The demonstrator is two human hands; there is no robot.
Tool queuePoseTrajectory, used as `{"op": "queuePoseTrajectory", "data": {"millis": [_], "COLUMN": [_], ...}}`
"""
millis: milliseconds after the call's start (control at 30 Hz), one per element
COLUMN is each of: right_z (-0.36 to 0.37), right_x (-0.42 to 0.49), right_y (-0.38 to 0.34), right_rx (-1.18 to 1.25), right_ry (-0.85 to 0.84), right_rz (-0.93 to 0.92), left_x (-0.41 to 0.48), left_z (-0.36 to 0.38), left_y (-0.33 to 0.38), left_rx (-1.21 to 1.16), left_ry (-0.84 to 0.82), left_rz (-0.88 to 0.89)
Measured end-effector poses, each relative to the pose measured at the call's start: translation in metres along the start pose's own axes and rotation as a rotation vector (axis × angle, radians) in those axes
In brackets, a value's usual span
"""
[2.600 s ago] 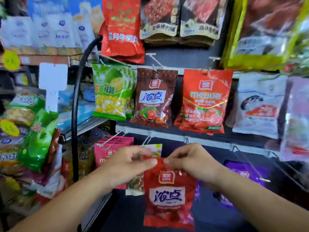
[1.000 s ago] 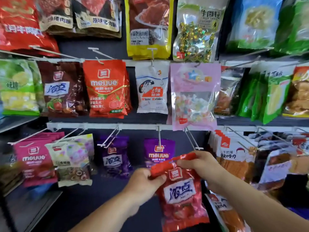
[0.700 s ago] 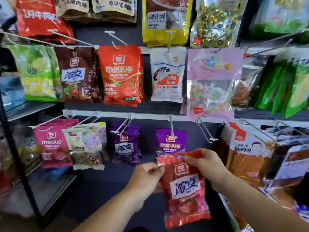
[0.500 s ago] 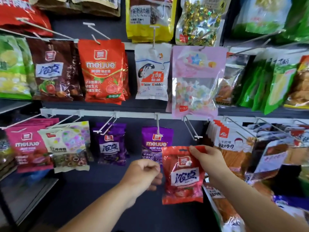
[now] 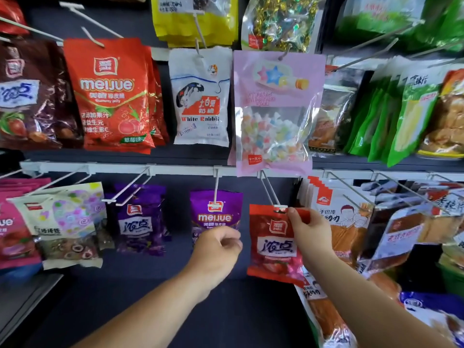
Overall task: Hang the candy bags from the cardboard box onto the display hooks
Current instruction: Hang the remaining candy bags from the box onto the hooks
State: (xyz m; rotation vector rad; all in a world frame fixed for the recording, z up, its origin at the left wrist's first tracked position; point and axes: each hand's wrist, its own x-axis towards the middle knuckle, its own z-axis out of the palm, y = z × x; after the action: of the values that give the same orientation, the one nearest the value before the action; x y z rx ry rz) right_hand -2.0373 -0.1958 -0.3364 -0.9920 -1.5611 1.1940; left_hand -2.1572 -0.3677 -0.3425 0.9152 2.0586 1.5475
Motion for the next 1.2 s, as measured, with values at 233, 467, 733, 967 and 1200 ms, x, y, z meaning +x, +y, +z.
{"op": "queuePoseTrajectory", "data": {"millis": [233, 467, 733, 967, 1200], "right_z": [0.012, 0.015, 0.029, 0.13, 0.233], "right_x": [0.027, 0.04, -0.039, -0.127, -0.201], "right_y": [0.015, 0.028, 0.037, -0.038, -0.095], "right_rx": [-0.06, -0.157, -0.312, -0.482, -0.49], "right_ry": [-0.064, -0.034, -0.234, -0.745, -0.952], "right_rz": [0.006, 0.063, 0.063, -0.207, -0.402], "left_x": [0.017, 0.009, -0.035, -0.075, -0.139], "left_z": [0.009, -0.014, -0.088, -0.177, -0.291], "left_y": [-0.004, -0.021, -0.027, -0.022, -0.039], "left_rx": [0.034, 0.053, 0.136, 0.317, 0.399], "left_ry": [-0.006, -0.011, -0.005, 0.095, 0.23], "left_rz": [0.005, 0.006, 0.016, 0.098, 0.091]}}
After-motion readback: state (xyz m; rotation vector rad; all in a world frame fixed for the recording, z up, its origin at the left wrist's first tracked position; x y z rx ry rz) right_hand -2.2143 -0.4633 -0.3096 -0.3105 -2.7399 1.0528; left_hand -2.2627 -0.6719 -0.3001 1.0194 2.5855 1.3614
